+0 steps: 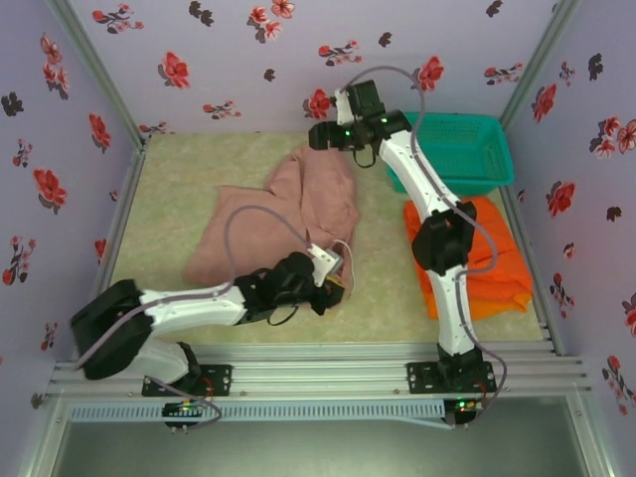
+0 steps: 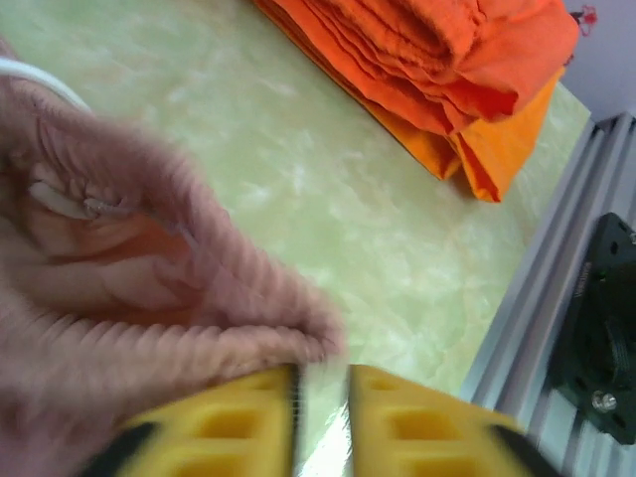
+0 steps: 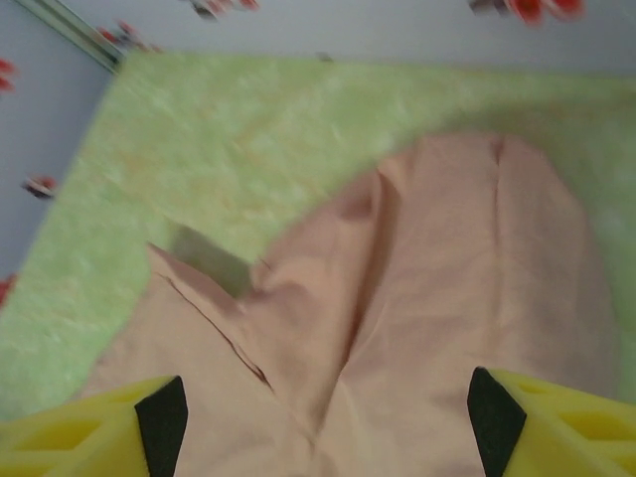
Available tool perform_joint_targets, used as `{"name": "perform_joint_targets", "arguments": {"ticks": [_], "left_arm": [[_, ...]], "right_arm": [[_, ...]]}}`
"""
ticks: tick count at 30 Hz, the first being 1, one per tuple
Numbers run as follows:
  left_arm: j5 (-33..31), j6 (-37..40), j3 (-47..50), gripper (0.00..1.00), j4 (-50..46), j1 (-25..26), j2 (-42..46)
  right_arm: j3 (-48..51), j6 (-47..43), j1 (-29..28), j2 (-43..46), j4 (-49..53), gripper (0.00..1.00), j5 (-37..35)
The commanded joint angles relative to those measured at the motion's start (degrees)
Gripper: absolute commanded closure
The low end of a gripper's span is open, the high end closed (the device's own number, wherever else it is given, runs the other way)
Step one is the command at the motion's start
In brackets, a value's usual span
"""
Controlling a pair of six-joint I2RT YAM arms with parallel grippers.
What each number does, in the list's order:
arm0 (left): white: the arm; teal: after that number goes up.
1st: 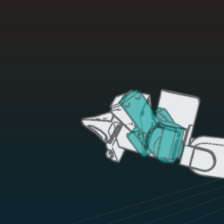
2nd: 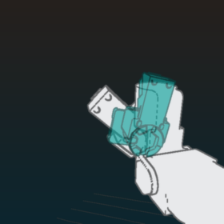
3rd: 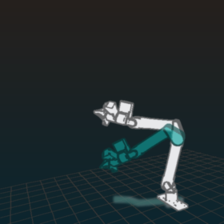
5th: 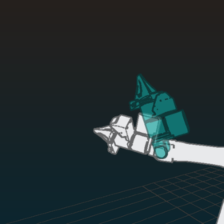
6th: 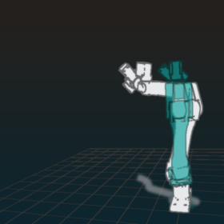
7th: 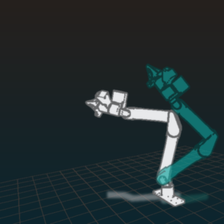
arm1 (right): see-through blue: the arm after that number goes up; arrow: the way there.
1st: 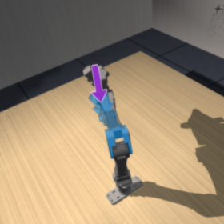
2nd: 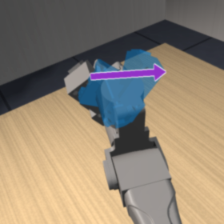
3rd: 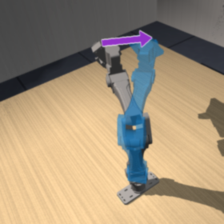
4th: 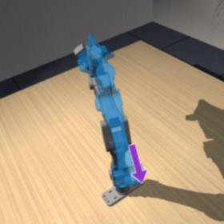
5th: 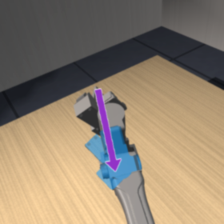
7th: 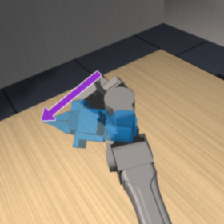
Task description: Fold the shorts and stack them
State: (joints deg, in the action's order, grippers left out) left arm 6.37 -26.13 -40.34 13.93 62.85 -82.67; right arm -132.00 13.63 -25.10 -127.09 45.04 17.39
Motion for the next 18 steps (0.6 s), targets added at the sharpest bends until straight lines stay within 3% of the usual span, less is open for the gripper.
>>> {"name": "perform_joint_targets", "arguments": {"ticks": [1,4,8,13,16,18], "left_arm": [[3.14,-1.74,-4.05,0.46,7.25,0.00,-1.10],[2.16,-2.18,-2.73,0.22,6.56,-2.58,3.66],[1.98,-4.08,-0.73,0.02,0.08,-11.20,15.65],[1.75,-3.30,-3.51,0.01,-15.86,-25.27,26.54],[2.62,-2.93,-5.79,0.01,-22.32,-34.50,25.88],[6.45,-4.36,-6.75,0.01,-22.66,-40.51,22.37]], "right_arm": [[10.24,-2.82,-0.21,9.65,-0.25,0.21,-7.57],[20.73,-1.32,-0.36,15.43,-2.98,0.17,-8.00],[33.69,1.73,-2.05,21.65,-7.68,0.13,-7.83],[45.49,6.57,-6.01,26.57,-11.90,0.12,-13.15],[51.52,8.45,-10.42,28.01,-14.32,0.13,-17.36],[53.29,9.14,-13.24,27.59,-14.70,0.12,-18.75]]}}
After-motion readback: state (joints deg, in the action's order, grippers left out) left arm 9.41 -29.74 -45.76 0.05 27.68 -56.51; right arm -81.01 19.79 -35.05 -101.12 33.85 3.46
